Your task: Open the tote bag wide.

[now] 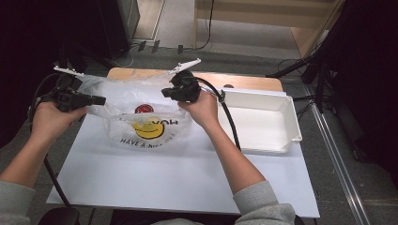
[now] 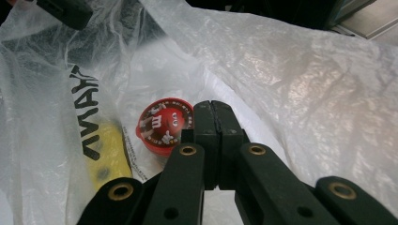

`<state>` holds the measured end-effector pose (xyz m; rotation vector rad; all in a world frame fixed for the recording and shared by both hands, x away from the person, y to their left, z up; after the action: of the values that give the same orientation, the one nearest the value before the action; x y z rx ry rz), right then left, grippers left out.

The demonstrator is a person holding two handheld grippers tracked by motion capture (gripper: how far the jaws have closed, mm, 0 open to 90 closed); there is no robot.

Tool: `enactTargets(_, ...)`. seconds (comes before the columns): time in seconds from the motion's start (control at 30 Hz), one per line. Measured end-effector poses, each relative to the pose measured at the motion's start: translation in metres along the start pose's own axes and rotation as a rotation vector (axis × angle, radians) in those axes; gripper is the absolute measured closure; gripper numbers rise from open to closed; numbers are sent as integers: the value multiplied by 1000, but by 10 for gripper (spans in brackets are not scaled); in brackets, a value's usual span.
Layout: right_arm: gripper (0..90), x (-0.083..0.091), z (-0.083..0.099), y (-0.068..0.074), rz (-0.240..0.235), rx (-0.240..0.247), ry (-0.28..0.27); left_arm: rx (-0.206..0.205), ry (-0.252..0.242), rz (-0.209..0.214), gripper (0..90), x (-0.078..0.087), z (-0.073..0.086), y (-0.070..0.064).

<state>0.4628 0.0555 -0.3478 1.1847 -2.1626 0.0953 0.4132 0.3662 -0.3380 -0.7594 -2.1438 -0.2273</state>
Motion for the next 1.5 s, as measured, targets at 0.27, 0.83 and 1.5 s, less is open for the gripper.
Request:
enactTargets(0.27, 900, -5, 7, -4, -3, -16, 6, 2, 3, 10, 870, -9, 8, -1)
enactTargets(0.83, 900, -20, 24, -8, 34, -35, 10, 18, 3, 18, 866, -26, 18, 0)
enactTargets(1.5, 900, -32, 40, -10, 48, -65, 11, 41, -38, 24, 867, -39, 33, 5)
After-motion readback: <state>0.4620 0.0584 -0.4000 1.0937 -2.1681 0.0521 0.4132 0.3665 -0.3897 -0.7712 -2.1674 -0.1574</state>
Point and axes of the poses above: each handheld gripper's, and its own axes: x roughly backward along the jaws, z roughly out of its underside, y roughly to its left, the point moved 3 cm from there along -x, roughly forward along the jaws, and after that the axes turned 8 degrees about -x, right-handed, at the moved point
